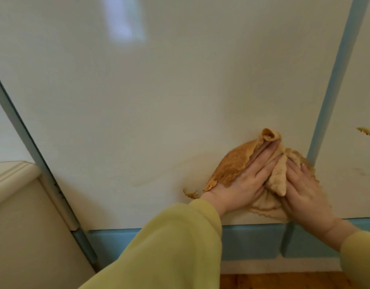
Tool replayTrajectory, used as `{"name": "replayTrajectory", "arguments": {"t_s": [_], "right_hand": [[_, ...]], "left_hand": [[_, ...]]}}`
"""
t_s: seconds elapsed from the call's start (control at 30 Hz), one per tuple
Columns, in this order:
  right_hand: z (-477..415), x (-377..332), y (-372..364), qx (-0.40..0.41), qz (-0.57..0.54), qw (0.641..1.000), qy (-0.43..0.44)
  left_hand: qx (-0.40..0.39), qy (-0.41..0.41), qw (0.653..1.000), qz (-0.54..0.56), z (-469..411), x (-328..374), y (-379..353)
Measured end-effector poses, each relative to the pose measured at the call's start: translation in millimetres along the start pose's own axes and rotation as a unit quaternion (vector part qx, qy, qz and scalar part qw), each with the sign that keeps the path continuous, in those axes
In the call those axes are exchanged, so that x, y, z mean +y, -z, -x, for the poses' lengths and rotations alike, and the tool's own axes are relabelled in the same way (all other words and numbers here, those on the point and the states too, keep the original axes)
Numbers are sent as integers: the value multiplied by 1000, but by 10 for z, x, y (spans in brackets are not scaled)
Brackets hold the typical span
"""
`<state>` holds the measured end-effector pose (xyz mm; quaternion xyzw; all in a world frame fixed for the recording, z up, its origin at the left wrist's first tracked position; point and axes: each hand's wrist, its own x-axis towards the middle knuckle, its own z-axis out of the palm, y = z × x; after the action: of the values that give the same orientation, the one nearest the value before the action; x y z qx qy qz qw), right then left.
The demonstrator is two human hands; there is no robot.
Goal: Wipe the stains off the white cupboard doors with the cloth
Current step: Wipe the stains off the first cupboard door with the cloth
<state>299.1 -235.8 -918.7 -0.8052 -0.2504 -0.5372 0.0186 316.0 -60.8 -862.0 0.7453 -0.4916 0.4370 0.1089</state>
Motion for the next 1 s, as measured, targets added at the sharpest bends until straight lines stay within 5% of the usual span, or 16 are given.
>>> {"name": "replayTrajectory", "arguments": {"t_s": [0.33, 0.53, 0.77, 1.0], "right_hand": [[119, -841, -321, 8, -9, 998, -60], [-196, -1202, -474, 34, -53, 996, -67], [-922, -1617, -598, 45, -78, 994, 56], [-1345, -1955, -647, 27, -80, 987, 138]], "left_hand": [[-166, -63, 984, 3, 613, -338, 296], [-109, -135, 981, -89, 796, -724, 696], [-34, -10, 964, -263, 1383, -1077, 1299], [0, 181, 932, -313, 1836, -1119, 1484]]}}
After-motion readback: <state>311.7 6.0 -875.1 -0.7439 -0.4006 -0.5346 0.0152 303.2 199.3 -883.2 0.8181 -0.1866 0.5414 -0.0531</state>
